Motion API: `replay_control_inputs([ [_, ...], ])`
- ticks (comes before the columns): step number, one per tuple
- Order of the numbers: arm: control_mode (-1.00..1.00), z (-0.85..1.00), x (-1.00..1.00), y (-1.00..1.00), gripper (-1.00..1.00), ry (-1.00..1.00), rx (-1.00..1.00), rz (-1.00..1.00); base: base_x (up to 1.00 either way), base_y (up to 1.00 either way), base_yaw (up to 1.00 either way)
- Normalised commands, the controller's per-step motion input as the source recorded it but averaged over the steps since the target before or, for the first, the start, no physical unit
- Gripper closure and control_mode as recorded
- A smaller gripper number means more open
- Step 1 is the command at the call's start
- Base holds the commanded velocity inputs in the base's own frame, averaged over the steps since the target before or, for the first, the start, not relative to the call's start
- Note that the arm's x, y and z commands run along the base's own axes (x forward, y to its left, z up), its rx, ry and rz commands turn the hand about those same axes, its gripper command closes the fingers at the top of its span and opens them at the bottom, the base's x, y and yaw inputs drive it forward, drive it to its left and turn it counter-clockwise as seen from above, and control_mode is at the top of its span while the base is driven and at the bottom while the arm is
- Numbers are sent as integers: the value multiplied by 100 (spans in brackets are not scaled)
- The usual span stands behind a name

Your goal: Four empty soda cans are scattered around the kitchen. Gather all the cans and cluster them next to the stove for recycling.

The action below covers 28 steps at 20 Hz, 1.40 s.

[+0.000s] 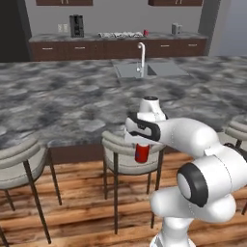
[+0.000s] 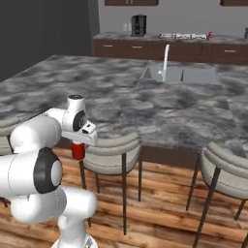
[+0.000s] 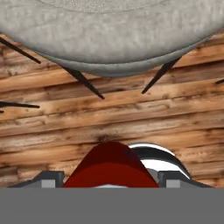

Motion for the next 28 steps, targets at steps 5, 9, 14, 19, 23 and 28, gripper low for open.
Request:
replay_control_inputs([
  [5,100,0,0,0,100,0,0,0,3,-87,1],
  [9,100,0,0,0,100,0,0,0,0,-100,0],
  [14,100,0,0,0,100,0,0,0,-18,-99,0],
  [19,100,0,0,0,100,0,0,0,-29,-87,-5],
  [23,100,0,0,0,100,0,0,0,-35,-83,-6],
  [28,100,0,0,0,100,0,0,0,-22,-85,-4],
])
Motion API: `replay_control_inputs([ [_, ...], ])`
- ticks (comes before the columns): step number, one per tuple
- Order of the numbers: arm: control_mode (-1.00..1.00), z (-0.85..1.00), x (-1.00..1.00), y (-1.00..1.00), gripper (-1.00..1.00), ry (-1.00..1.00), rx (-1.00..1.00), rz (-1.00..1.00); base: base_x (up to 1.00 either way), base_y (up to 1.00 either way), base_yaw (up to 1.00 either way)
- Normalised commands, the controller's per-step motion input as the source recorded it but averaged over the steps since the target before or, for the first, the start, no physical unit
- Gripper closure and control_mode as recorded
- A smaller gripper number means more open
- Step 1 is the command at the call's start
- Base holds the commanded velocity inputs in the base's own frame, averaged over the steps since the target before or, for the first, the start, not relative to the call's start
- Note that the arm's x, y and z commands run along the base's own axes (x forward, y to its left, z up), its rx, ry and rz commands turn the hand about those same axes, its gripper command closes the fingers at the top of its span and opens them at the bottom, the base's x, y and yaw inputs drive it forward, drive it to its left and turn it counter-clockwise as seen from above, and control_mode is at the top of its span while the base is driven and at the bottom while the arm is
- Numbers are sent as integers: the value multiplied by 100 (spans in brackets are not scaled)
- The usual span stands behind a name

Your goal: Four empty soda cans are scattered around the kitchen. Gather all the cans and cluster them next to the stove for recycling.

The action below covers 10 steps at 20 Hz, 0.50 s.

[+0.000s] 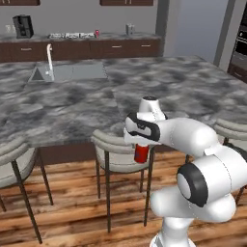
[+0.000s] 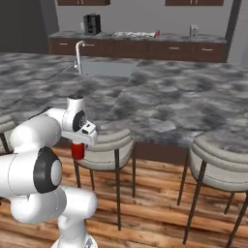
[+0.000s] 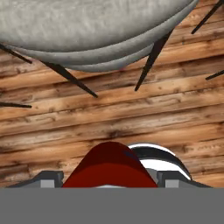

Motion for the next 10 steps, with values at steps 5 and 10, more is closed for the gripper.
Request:
replay_control_inputs([
  [5,100,0,0,0,100,0,0,0,-7,-99,-2],
  [10,100,0,0,0,100,0,0,0,-12,-100,-3],
])
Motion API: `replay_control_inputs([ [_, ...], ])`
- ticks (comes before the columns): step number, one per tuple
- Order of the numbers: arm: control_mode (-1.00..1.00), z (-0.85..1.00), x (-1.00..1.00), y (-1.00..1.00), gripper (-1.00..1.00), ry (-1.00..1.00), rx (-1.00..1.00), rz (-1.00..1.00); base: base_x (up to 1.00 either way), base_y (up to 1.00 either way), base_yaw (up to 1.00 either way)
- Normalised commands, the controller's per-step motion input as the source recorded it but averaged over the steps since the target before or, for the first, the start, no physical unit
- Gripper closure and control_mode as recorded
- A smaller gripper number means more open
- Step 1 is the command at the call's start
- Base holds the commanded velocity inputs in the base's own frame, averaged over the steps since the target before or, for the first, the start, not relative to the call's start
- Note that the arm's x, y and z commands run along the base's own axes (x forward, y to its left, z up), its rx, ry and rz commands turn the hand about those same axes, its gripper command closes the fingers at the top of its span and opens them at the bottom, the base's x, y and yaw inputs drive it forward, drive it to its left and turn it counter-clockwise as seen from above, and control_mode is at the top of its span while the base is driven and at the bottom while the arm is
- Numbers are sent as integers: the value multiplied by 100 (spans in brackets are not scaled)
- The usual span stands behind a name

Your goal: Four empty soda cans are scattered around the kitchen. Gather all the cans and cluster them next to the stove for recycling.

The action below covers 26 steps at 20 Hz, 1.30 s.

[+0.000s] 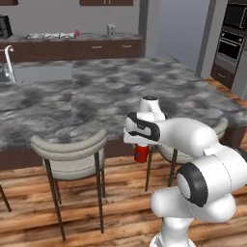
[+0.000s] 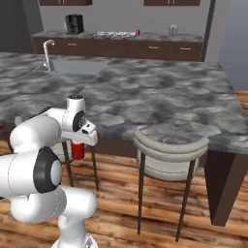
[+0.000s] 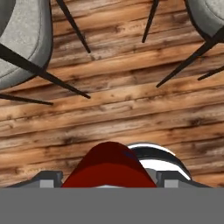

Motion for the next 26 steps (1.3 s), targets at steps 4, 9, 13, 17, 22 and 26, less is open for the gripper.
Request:
replay_control_inputs([
  [4,100,0,0,0,100,0,0,0,-13,-100,-3],
  [9,100,0,0,0,100,0,0,0,-8,-100,-3],
  [13,100,0,0,0,100,0,0,0,0,-100,0],
  [17,100,0,0,0,100,0,0,0,12,-100,0],
  [22,100,0,0,0,100,0,0,0,30,-100,1],
  [26,100,0,0,0,100,0,0,0,47,-95,6],
])
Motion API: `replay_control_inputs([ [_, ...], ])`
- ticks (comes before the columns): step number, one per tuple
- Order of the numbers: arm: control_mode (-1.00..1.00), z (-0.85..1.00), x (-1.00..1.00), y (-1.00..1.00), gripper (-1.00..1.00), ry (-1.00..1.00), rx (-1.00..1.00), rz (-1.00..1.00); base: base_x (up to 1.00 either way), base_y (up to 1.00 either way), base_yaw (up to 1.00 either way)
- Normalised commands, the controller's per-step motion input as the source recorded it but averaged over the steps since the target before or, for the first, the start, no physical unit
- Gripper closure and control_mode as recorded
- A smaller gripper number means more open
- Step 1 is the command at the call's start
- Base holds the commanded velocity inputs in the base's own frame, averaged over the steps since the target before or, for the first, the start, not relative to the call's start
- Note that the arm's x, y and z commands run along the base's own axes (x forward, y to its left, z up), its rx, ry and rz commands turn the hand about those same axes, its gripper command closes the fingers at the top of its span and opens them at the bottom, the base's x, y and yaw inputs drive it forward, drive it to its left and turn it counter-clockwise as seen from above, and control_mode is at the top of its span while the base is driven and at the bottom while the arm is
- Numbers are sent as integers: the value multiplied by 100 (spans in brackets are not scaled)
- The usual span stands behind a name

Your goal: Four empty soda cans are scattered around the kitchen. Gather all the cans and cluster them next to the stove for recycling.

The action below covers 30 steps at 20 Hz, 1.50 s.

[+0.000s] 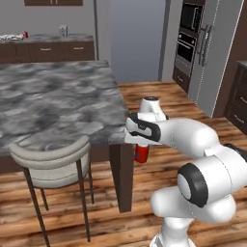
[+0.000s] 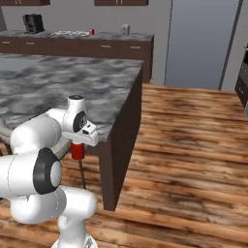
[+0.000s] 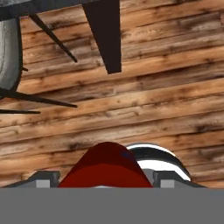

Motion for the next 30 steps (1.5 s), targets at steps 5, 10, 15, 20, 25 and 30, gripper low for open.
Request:
replay_control_inputs([
  [5,100,0,0,0,100,0,0,0,59,-93,6],
  [10,100,0,0,0,100,0,0,0,62,-98,2],
  [15,100,0,0,0,100,0,0,0,78,-89,1],
  [20,100,0,0,0,100,0,0,0,92,-47,11],
  [25,100,0,0,0,100,0,0,0,91,-47,13],
  [30,100,0,0,0,100,0,0,0,72,-56,2],
])
